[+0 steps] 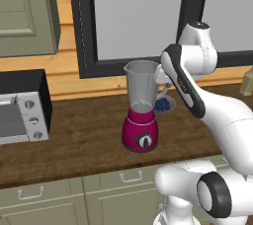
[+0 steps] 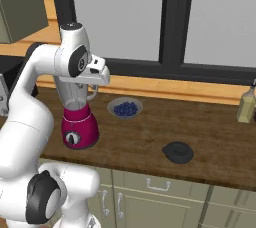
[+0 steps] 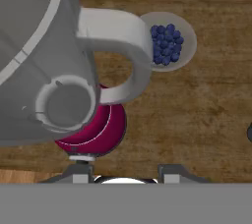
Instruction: Close the lid blender by securely placing the lid on top.
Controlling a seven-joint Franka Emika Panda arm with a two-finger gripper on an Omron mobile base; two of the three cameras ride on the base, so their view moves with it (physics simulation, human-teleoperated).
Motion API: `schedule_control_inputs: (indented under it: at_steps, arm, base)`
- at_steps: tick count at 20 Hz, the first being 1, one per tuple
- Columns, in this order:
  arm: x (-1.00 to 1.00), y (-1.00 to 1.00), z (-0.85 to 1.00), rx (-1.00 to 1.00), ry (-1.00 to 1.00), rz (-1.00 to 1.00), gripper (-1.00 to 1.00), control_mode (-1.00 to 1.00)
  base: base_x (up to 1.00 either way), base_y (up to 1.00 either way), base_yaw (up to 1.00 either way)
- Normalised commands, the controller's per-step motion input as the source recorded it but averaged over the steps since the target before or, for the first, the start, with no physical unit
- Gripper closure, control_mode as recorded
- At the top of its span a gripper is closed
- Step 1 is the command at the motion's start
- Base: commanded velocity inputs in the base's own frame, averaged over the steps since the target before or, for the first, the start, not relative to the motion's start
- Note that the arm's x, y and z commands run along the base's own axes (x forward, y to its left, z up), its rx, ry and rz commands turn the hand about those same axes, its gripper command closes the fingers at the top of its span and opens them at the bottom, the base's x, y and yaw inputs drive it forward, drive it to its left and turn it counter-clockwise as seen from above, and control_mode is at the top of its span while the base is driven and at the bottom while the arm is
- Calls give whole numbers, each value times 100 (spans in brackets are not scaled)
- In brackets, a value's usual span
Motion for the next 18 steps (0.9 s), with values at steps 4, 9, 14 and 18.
schedule_control_inputs:
  at_steps: [4, 9, 14, 18]
  arm:
    - [-12, -13, 0, 0, 0, -5, -100, -100]
    - [-35, -54, -17, 2, -6, -17, -100, -100]
    - [-44, -86, -30, 8, -10, -20, -100, -100]
    - [-35, -89, -41, 3, -5, -24, -100, -100]
  base:
    - [0, 0, 0]
    - [0, 0, 0]
    - [0, 0, 0]
    - [0, 0, 0]
